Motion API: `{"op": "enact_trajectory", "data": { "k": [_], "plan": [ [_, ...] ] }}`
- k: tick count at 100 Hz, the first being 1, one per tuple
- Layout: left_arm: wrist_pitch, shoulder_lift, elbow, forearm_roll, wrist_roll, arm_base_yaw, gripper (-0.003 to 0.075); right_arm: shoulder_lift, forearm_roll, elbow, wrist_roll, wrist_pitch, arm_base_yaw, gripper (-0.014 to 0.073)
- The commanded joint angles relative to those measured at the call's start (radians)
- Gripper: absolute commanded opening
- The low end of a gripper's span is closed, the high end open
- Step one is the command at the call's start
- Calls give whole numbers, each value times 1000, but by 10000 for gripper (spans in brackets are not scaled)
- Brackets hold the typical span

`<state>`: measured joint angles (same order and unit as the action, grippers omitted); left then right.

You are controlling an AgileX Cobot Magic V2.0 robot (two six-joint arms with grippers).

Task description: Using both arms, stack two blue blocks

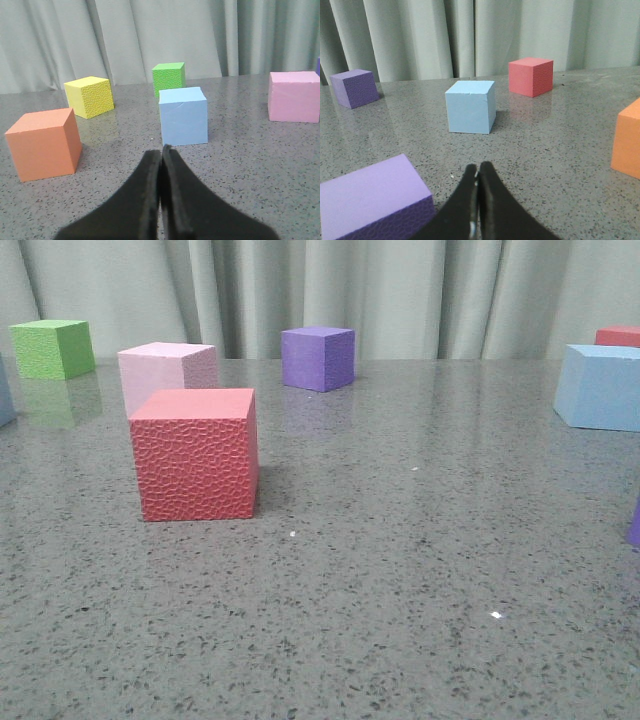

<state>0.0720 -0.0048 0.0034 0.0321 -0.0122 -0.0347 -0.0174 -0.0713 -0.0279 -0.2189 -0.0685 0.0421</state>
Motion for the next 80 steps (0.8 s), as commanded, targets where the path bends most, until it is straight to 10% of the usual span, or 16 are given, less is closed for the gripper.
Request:
{"op": "enact_trajectory", "data": {
  "k": [1, 80],
  "plan": [
    [-93, -36, 25, -2, -8, 1, -19, -11, -3, 0, 6, 78, 3, -69],
    [-102, -36, 25, -2, -8, 1, -19, -11, -3, 0, 6, 93, 4, -69]
  ]
}}
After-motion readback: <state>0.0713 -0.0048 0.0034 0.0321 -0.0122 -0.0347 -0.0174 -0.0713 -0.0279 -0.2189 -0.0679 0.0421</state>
